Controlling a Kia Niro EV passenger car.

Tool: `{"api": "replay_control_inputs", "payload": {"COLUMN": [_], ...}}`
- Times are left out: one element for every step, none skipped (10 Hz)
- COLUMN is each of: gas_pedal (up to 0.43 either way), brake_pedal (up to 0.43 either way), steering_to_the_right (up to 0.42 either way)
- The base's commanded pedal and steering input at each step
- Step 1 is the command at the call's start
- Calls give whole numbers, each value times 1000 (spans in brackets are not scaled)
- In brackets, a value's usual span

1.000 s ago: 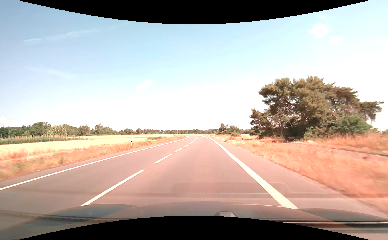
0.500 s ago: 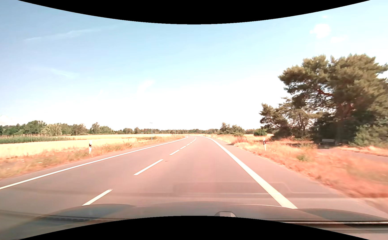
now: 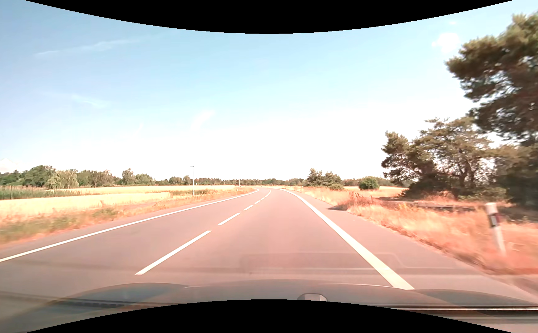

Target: Follow the waypoints while adhering to traffic rules and regulations

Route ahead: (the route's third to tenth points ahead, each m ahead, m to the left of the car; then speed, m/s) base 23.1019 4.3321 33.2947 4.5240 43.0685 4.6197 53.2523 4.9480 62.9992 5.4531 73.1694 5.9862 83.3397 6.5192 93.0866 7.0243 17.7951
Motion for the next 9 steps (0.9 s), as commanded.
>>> {"api": "replay_control_inputs", "payload": {"gas_pedal": [157,157,157,157,157,150,150,150,150], "brake_pedal": [0,0,0,0,0,0,0,0,0], "steering_to_the_right": [-5,-5,-6,-6,-5,-6,-5,-5,-6]}}
